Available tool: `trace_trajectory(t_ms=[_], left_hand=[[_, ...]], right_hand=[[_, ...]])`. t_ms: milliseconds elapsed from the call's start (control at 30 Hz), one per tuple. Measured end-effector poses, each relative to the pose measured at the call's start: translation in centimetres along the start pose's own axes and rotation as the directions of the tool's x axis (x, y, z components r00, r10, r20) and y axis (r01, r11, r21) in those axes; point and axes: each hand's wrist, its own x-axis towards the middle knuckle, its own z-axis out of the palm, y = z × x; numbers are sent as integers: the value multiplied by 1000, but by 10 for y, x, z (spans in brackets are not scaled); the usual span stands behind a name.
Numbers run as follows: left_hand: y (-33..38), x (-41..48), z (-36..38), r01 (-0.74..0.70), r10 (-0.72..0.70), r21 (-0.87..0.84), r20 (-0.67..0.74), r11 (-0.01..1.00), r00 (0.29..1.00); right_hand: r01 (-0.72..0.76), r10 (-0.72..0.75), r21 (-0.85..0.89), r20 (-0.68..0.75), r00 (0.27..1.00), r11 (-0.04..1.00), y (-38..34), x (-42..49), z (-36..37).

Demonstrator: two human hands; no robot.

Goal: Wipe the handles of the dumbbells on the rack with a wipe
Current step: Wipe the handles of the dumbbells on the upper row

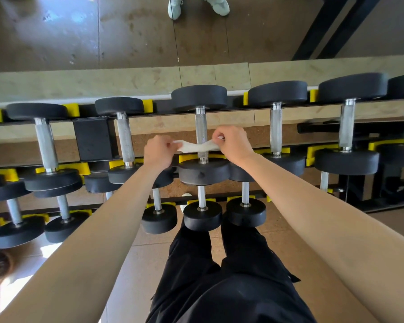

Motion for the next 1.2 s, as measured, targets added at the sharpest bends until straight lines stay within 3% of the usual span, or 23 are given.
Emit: trace_trajectory(t_ms=[67,233,367,433,500,567,633,700,833,933,1033,1100,1200], left_hand=[[3,1,2,24,-27,-48,-75,999,997],[30,4,2,-16,-10,-136,-187,991,982],[30,20,-8,187,-278,-358,-222,915,935],[35,24,-7,186,-300,-445,-202,876,932],[49,24,-3,138,-246,-518,-146,844,958],[61,25,4,148,-215,-589,-44,794,976],[66,28,6,187,-232,-628,10,755,973],[61,33,6,208,-275,-634,-7,744,961],[43,41,-3,324,-451,-694,-1,643,892],[43,39,-5,327,-356,-731,124,598,926],[45,30,-4,328,-179,-834,276,443,944],[39,27,-5,357,-196,-882,308,308,931],[17,26,-13,381,-319,-925,359,6,877]], right_hand=[[-18,21,36,-84,996,999,-4,4,0],[-180,239,207,-310,920,962,2,17,-3],[-166,258,302,-299,919,939,-24,30,7],[-260,429,489,-273,861,832,-29,40,11],[-367,629,686,-171,758,629,-24,46,3],[-393,702,802,-46,710,449,-11,48,-10],[-376,703,847,4,711,376,-3,49,-16],[-384,699,843,15,715,376,-10,52,-12],[-441,618,709,10,786,550,-35,56,7],[-439,656,729,-18,754,525,-28,57,8],[-486,735,748,-4,678,453,-11,56,7],[-493,675,751,85,733,440,-10,54,7],[-451,485,802,237,842,391,-12,49,9]])
